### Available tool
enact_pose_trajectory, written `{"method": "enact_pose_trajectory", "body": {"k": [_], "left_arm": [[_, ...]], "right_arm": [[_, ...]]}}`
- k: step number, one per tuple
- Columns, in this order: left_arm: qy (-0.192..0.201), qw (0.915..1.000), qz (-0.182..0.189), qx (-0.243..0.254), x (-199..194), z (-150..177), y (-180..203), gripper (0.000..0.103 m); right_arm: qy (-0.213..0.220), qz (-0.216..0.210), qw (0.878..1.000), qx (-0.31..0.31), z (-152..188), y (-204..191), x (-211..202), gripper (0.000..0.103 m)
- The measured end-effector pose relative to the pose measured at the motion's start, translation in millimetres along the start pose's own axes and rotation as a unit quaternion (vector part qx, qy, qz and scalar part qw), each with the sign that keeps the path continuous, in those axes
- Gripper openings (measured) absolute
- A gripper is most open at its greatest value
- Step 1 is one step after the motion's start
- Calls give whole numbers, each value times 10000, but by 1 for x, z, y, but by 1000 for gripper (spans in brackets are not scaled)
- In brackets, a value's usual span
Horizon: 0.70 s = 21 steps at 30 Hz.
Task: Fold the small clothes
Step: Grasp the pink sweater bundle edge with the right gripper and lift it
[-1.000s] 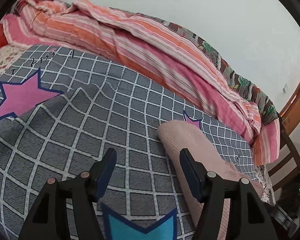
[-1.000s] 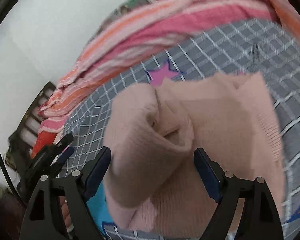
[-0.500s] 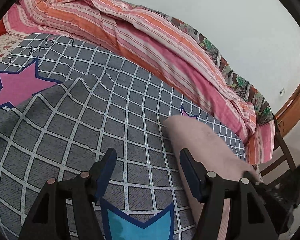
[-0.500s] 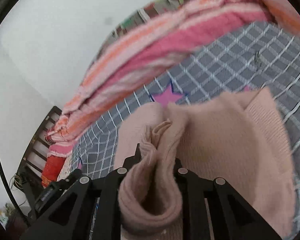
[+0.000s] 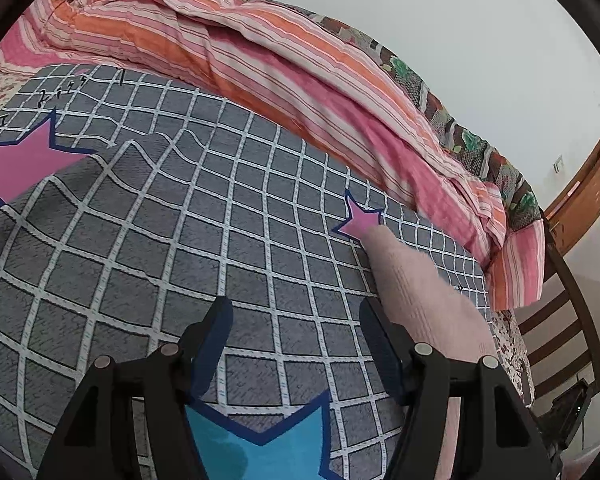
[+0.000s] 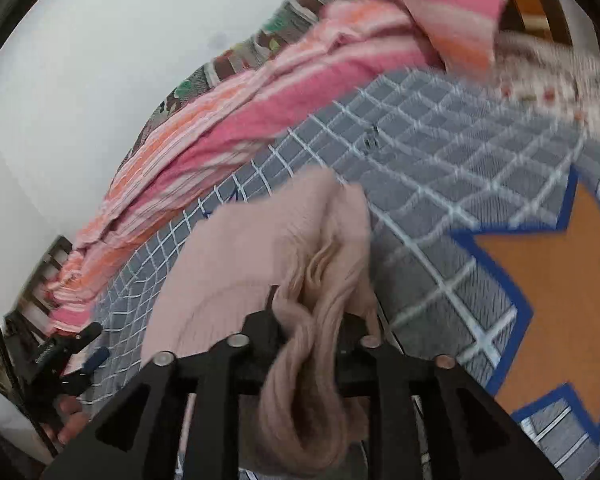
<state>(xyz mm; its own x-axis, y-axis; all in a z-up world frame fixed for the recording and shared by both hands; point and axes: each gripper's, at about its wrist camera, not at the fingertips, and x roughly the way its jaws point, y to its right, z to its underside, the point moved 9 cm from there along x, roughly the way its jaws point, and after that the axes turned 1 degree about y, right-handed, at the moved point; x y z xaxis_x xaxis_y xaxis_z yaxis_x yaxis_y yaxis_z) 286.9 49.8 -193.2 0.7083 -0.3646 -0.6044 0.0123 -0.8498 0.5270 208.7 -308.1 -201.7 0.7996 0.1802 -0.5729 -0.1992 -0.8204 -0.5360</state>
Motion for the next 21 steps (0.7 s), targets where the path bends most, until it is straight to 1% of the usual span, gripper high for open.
{"method": "enact_pose_trajectory", "body": {"k": [1, 2, 7, 8, 9, 10, 11, 13, 14, 15, 16, 18, 19, 20, 21], "left_arm": [[-12, 10000, 7, -1, 1, 1, 1, 64], [-61, 10000, 28, -5, 4, 3, 3, 64], [-188, 9998, 50, 62, 12, 9, 10, 64], [-195, 9997, 49, 99, 13, 10, 12, 64], [-196, 9997, 44, 119, 14, 11, 13, 64], [-199, 9997, 48, 125, 14, 11, 14, 64], [-221, 9997, 63, 125, 15, 12, 15, 65], [-279, 9995, 106, 126, 17, 14, 17, 65], [-294, 9994, 106, 136, 18, 15, 17, 65], [-296, 9994, 103, 147, 18, 15, 18, 65], [-301, 9994, 108, 156, 18, 15, 18, 65], [-318, 9993, 120, 147, 19, 15, 18, 65], [-320, 9993, 128, 140, 19, 15, 17, 65], [-314, 9993, 130, 128, 18, 14, 17, 64], [-307, 9994, 132, 120, 18, 14, 17, 64]], "right_arm": [[29, 15, 10000, 10, -3, 0, -1, 42], [47, 20, 10000, -6, -7, -2, -1, 45], [-80, 90, 9999, -49, -19, -8, 13, 45], [-140, 132, 9997, -126, -19, -10, 18, 43], [-193, 140, 9995, -192, -18, -12, 22, 39], [-217, 21, 9993, -294, -19, -17, 24, 25], [-175, -70, 9990, -403, -19, -21, 21, 23], [124, -329, 9973, -640, -25, -29, 8, 22], [193, -373, 9967, -693, -25, -29, 5, 22], [175, -295, 9968, -727, -24, -27, 5, 22], [60, -153, 9970, -752, -20, -22, 10, 22], [-275, 128, 9962, -811, -9, -11, 20, 27], [-299, 175, 9960, -825, -8, -8, 19, 32], [-261, 285, 9955, -866, -9, -7, 14, 42], [-193, 407, 9946, -930, -11, -8, 8, 46]]}}
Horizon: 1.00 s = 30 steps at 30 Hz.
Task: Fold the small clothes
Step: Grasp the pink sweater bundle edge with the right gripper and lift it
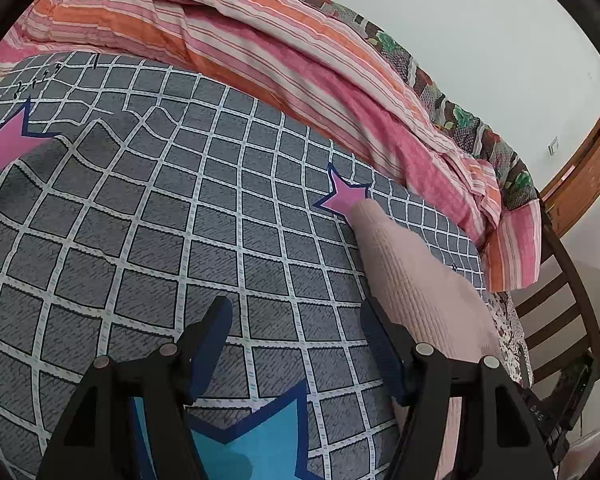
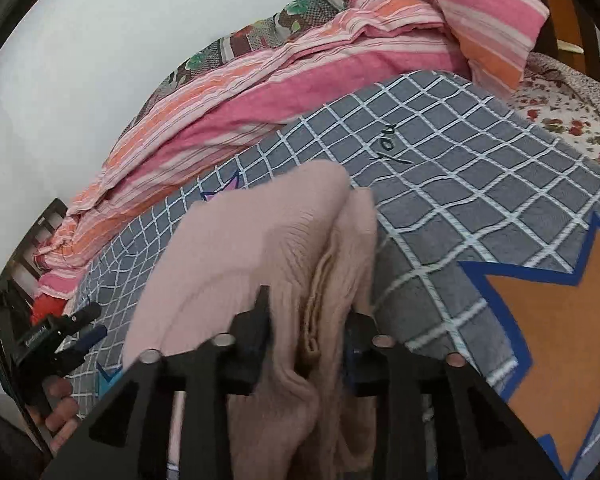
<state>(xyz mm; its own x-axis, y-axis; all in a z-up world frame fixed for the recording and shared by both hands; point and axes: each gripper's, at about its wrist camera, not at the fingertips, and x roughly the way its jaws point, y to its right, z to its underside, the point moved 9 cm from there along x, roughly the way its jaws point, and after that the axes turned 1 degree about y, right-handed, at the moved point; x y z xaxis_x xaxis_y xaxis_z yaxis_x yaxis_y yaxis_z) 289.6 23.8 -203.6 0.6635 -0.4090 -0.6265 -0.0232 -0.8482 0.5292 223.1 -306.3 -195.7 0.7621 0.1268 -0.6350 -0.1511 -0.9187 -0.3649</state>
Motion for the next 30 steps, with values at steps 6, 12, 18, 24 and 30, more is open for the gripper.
{"method": "enact_pose_trajectory", "body": {"k": [6, 12, 18, 24, 30], "left_arm": [[-60, 10000, 57, -46, 3, 2, 1, 65], [-60, 10000, 56, -24, 3, 2, 1, 65], [-151, 9997, 166, -137, 4, 3, 0, 65], [-119, 9998, 158, -85, 3, 4, 3, 65], [-71, 9999, 115, -71, 1, 2, 1, 65]], "right_arm": [[274, 374, 9971, -607, -21, -21, -6, 48], [-163, 501, 9962, -701, -25, -28, 22, 16], [697, -350, 9930, -886, -42, -39, -26, 12], [28, 120, 9999, 3, -17, 18, 9, 9], [-161, -366, 9983, 429, -13, 21, -4, 60]]}}
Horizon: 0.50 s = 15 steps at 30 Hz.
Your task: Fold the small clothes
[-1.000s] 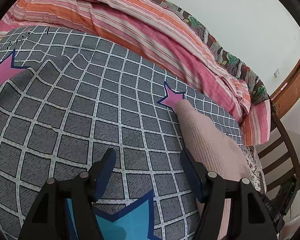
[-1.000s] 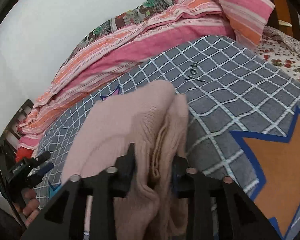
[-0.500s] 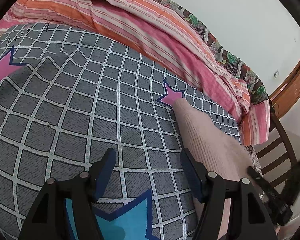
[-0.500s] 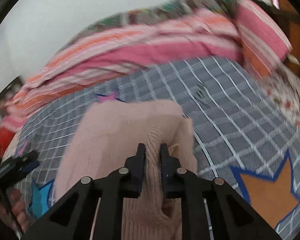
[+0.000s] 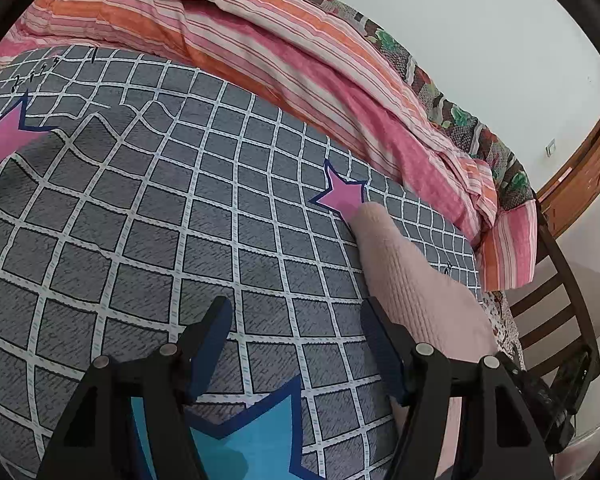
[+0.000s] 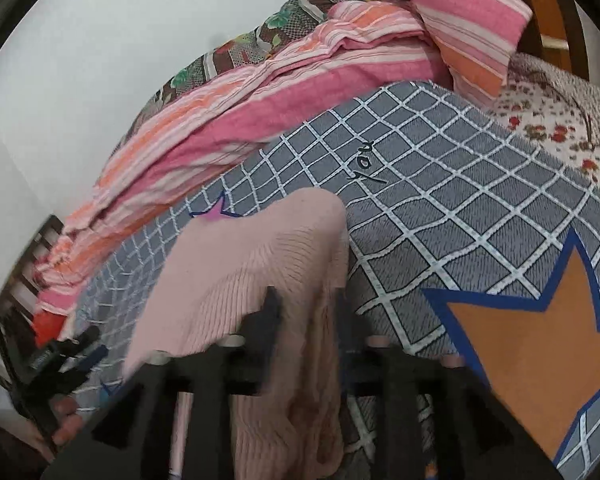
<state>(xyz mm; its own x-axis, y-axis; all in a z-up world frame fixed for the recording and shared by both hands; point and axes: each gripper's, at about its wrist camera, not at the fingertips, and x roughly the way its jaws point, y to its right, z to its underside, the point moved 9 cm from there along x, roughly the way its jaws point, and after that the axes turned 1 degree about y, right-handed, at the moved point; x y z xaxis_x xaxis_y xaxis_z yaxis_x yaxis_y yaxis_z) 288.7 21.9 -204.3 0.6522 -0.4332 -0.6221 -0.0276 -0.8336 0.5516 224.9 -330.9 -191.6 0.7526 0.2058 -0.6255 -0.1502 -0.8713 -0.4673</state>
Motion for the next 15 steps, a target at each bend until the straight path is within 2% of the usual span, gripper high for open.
{"method": "enact_pose_trajectory", "body": {"k": [1, 3, 6, 8, 11, 15], "left_arm": [[12, 10000, 9, -17, 0, -1, 0, 65], [54, 10000, 38, -58, -2, -3, -1, 65], [80, 9999, 56, -87, -4, -4, -2, 65], [56, 9999, 50, -69, -3, -3, -3, 65], [44, 10000, 29, -41, -3, -2, -3, 65], [36, 10000, 27, -89, -3, -2, -5, 65]], "right_arm": [[-84, -152, 9998, 48, 4, -6, 2, 73], [-332, -442, 9984, 81, 15, -15, 8, 75], [-618, -401, 9973, 30, 28, -17, 25, 77], [-733, -524, 9955, 277, 29, -10, 39, 86], [-864, -758, 9921, 507, 27, -7, 48, 86], [-948, -692, 9929, 193, 29, -16, 56, 86]]}}
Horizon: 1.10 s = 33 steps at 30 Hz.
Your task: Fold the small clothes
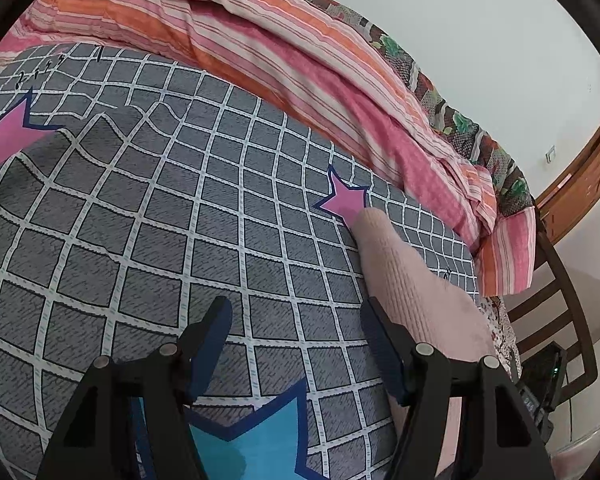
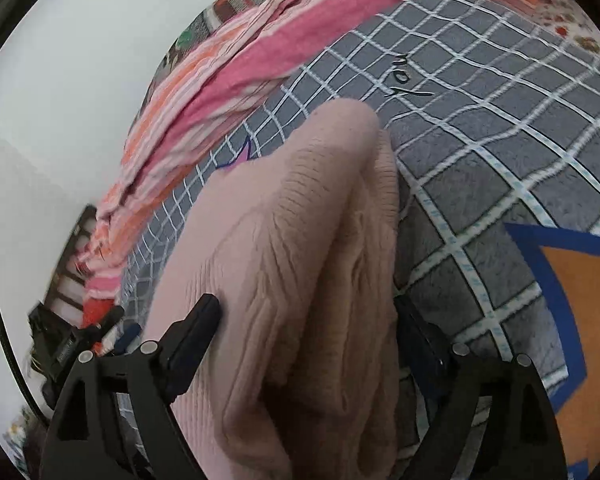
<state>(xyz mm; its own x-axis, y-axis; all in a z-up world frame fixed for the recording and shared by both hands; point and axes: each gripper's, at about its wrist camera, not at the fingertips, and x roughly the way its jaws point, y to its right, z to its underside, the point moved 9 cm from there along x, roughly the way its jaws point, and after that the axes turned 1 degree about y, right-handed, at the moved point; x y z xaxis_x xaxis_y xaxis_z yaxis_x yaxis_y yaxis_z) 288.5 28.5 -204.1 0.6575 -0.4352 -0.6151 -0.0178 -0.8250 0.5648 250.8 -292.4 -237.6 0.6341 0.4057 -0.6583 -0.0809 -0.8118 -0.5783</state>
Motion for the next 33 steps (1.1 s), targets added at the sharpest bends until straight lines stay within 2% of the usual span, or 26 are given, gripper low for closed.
{"method": "enact_pose_trajectory", "body": {"k": [3, 8, 11, 13, 15, 20, 24, 30, 33], "left_arm": [[23, 10000, 22, -53, -1, -2, -1, 65], [47, 9999, 45, -103, -3, -3, -2, 65], [67, 9999, 74, -114, -5, -4, -2, 65], [94, 9998, 85, -131, -8, -6, -3, 65], [140, 9997, 84, -167, -13, -8, -6, 65], [369, 9989, -294, -45, -27, -14, -15, 65], [452, 9984, -320, -123, -35, -18, -23, 65], [571, 9972, -247, -423, -47, -27, -38, 65], [669, 9960, -473, -363, -50, -30, -46, 65]], "right_arm": [[-48, -40, 9999, -115, 0, -7, 7, 79], [-221, -367, 9988, 235, -2, -6, 4, 44], [-169, -298, 9993, 113, -4, -18, -6, 40], [-37, -111, 9999, -121, -7, -36, -14, 40], [72, -113, 9997, -228, -12, -55, -21, 39], [232, 95, 9980, -579, -24, -109, -30, 38], [203, 321, 9959, -824, -29, -148, -20, 38], [135, 58, 9963, -843, -39, -204, 4, 37], [173, -459, 9971, -587, -49, -225, 16, 37]]}}
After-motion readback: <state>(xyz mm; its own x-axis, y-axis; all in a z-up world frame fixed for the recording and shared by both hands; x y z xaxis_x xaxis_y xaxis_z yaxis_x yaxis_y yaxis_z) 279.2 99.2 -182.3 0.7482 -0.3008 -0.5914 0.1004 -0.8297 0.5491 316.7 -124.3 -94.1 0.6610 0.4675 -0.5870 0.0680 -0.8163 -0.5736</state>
